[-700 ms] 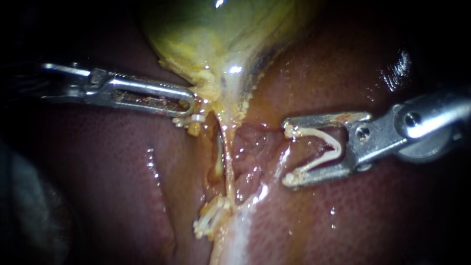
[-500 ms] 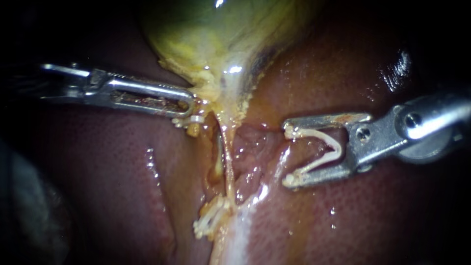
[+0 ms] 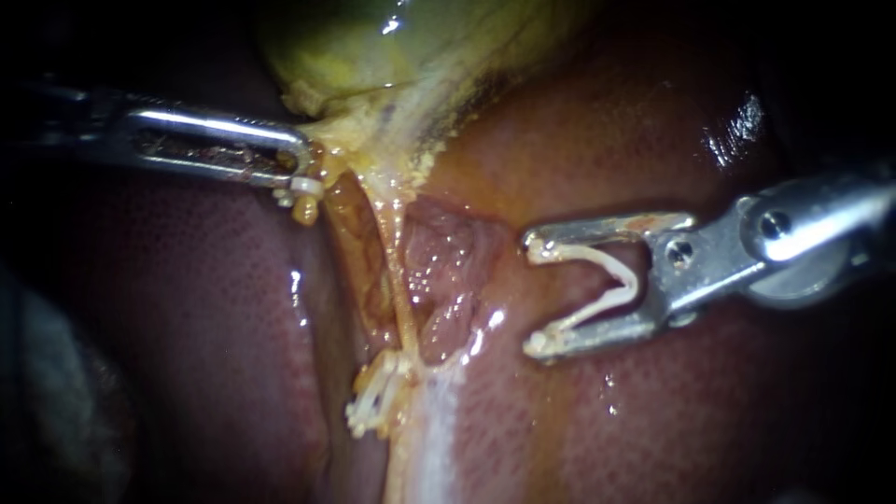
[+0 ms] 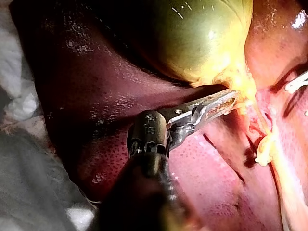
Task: Clipping first clip right tube
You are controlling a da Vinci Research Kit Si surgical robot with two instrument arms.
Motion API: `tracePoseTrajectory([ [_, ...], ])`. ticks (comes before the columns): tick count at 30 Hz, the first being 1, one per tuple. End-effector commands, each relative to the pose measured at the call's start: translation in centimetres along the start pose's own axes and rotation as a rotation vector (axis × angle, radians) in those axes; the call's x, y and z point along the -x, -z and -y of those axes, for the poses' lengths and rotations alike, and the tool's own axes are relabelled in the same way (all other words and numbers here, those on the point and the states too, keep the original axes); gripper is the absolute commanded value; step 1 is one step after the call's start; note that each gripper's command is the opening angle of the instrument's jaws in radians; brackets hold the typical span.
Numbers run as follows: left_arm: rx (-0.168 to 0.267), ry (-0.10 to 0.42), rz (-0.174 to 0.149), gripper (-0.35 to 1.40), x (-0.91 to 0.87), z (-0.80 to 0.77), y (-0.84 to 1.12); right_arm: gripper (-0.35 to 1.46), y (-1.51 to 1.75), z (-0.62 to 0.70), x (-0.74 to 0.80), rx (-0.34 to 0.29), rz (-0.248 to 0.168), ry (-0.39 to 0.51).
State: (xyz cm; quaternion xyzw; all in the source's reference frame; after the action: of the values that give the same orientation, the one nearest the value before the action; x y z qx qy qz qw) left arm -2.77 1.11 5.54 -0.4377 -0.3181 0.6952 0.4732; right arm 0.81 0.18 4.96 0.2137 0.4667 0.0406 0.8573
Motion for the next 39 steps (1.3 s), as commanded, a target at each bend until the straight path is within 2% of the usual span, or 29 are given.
tracePoseTrajectory([
  [1, -0.002, -0.001, -0.001, -0.35, 0.01, 0.01, -0.01, 0.48, -0.06, 0.00, 0.01, 0.006, -0.009, -0.032],
  [7, -0.002, -0.001, -0.001, -0.35, 0.01, 0.00, 0.00, 0.48, -0.35, -0.07, 0.03, 0.004, -0.007, -0.143],
  [13, -0.002, 0.000, -0.002, -0.35, 0.01, -0.01, 0.00, 0.48, -0.68, -0.15, 0.13, -0.017, -0.016, -0.241],
  [17, -0.002, 0.000, -0.002, -0.35, 0.01, -0.01, -0.01, 0.48, -0.89, -0.20, 0.16, -0.042, -0.073, -0.324],
  [23, -0.002, 0.000, -0.002, -0.35, 0.01, -0.02, -0.01, 0.49, -1.16, -0.21, 0.22, -0.060, -0.104, -0.402],
  [30, -0.003, 0.000, -0.002, -0.35, 0.01, -0.02, -0.01, 0.50, -1.38, -0.20, 0.27, -0.085, -0.186, -0.494],
  [36, -0.003, 0.000, -0.002, -0.35, 0.01, -0.03, -0.02, 0.50, -1.43, -0.19, 0.24, -0.127, -0.282, -0.527],
  [39, -0.003, 0.000, -0.002, -0.35, 0.01, -0.03, -0.02, 0.50, -1.44, -0.17, 0.20, -0.146, -0.307, -0.522],
])
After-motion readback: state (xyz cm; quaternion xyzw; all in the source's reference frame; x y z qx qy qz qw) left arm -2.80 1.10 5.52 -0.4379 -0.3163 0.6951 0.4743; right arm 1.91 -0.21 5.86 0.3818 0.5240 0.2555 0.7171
